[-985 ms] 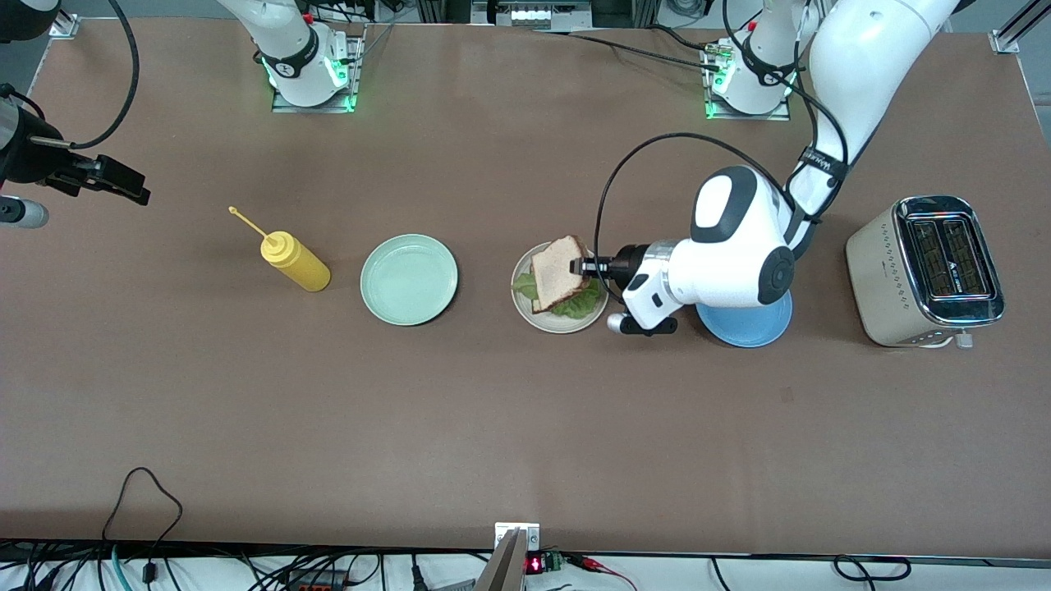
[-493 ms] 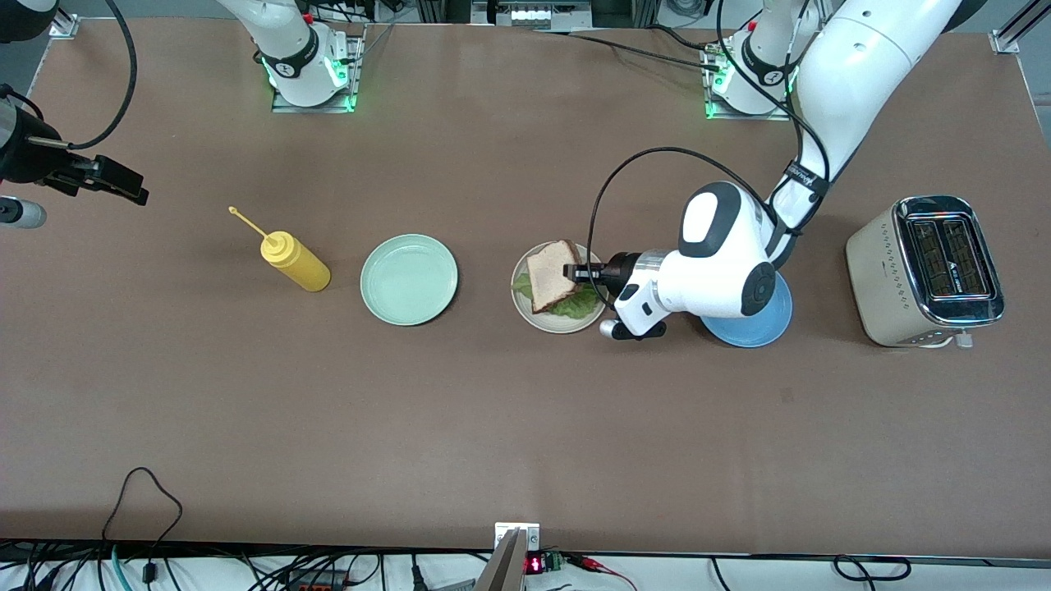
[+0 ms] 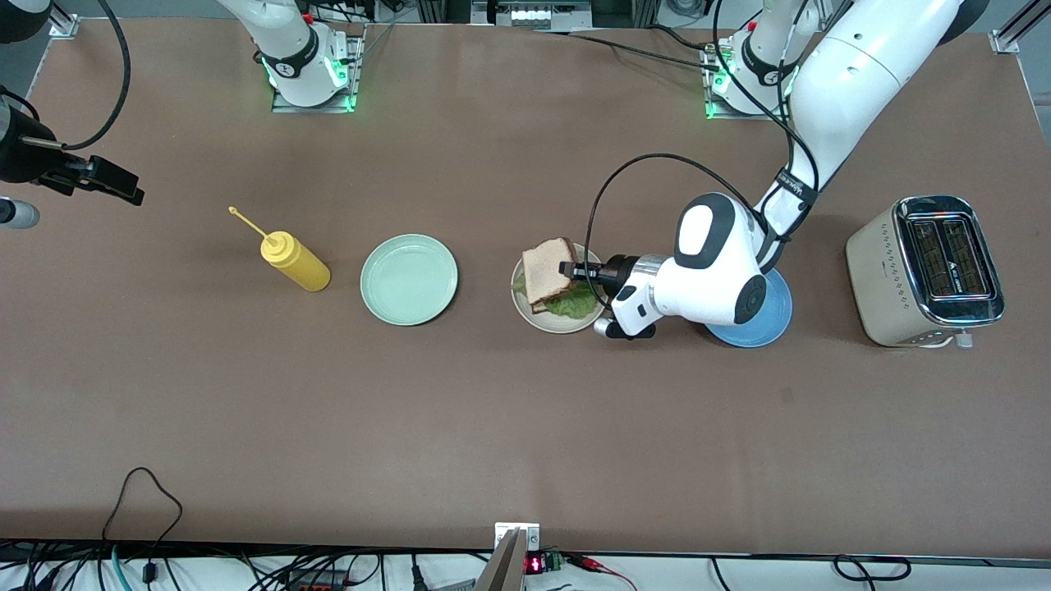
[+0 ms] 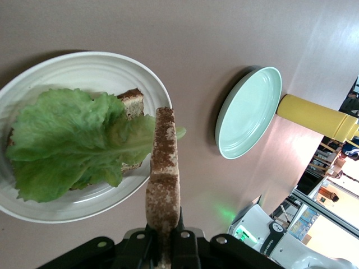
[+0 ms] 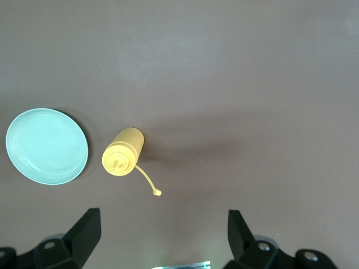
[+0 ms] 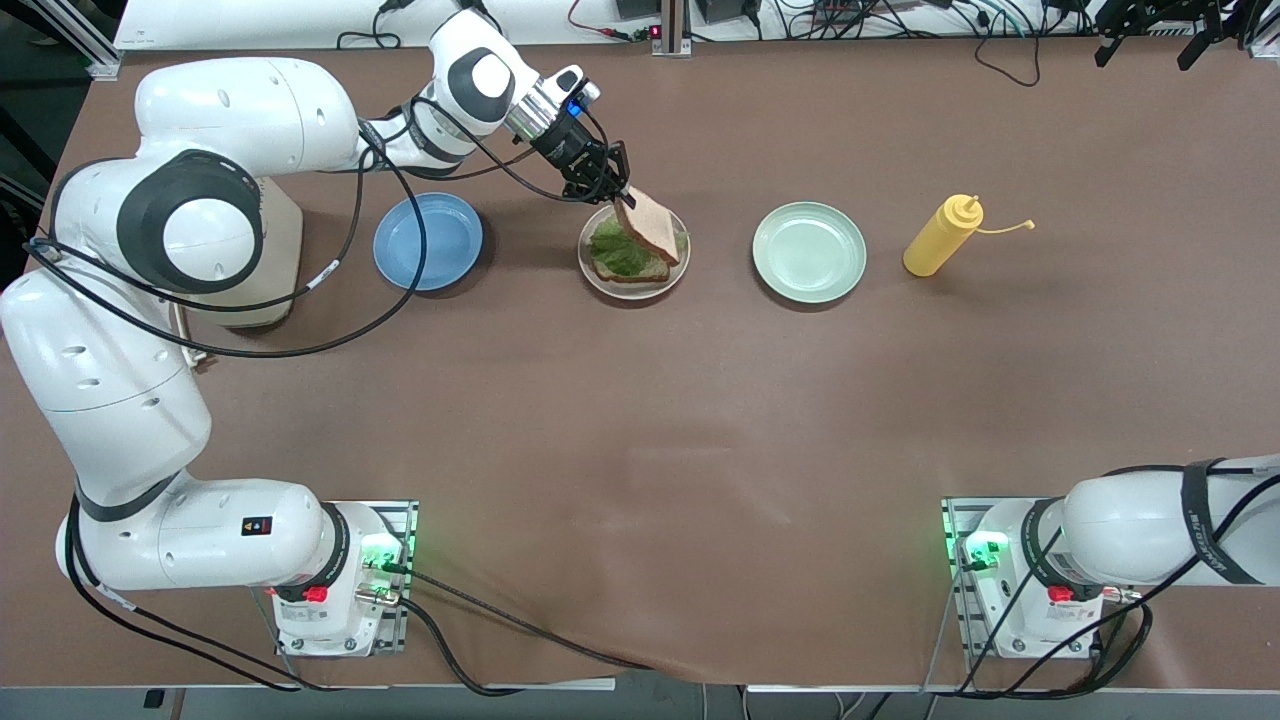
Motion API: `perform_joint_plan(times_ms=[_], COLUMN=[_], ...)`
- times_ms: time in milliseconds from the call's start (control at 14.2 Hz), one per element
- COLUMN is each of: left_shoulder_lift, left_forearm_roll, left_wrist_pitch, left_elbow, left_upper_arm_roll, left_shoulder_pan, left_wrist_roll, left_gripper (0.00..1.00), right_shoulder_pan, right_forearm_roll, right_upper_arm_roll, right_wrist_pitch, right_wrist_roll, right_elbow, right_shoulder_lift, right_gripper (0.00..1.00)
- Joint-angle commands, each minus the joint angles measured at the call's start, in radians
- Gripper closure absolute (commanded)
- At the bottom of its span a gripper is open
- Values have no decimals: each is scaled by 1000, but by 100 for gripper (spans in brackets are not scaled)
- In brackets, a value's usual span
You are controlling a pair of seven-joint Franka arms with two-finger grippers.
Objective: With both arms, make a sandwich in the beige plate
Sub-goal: 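Lower the bread slice onto the lettuce with the left gripper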
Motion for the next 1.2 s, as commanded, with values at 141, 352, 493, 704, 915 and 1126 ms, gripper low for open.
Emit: perform_joint_plan(times_ms=[141, 352, 493, 704, 915, 1126], left_shoulder_lift=[8, 10, 17, 33, 37, 74], left_forearm_roll=[-33, -27, -18, -16, -14, -17], left_wrist_pitch=[10, 10, 10, 11, 10, 10], left_elbow=[-13, -19, -24, -24, -24, -19], left_upper_arm_roll=[-1, 10, 24, 31, 44, 77], left_shoulder_pan=[9, 10, 9, 9, 9, 10], left_wrist_roll=[73, 80, 80, 80, 105, 233], left_gripper=[100, 100, 100, 97, 94, 90], right_shoulder_pan=[-10, -10, -10, -10, -10, -10], right_forearm_roll=[11, 11, 11, 11, 11, 15], right_upper_arm_roll=[4, 4, 4, 4, 6, 4], right_wrist_pitch=[-5, -4, -4, -2, -2, -2], right_wrist_roll=[5, 5, 5, 5, 5, 5], right_elbow=[-6, -6, -6, -6, -6, -6], right_shoulder_lift=[-12, -10, -12, -10, -10, -10], right_gripper=[0, 0, 0, 0, 0, 0])
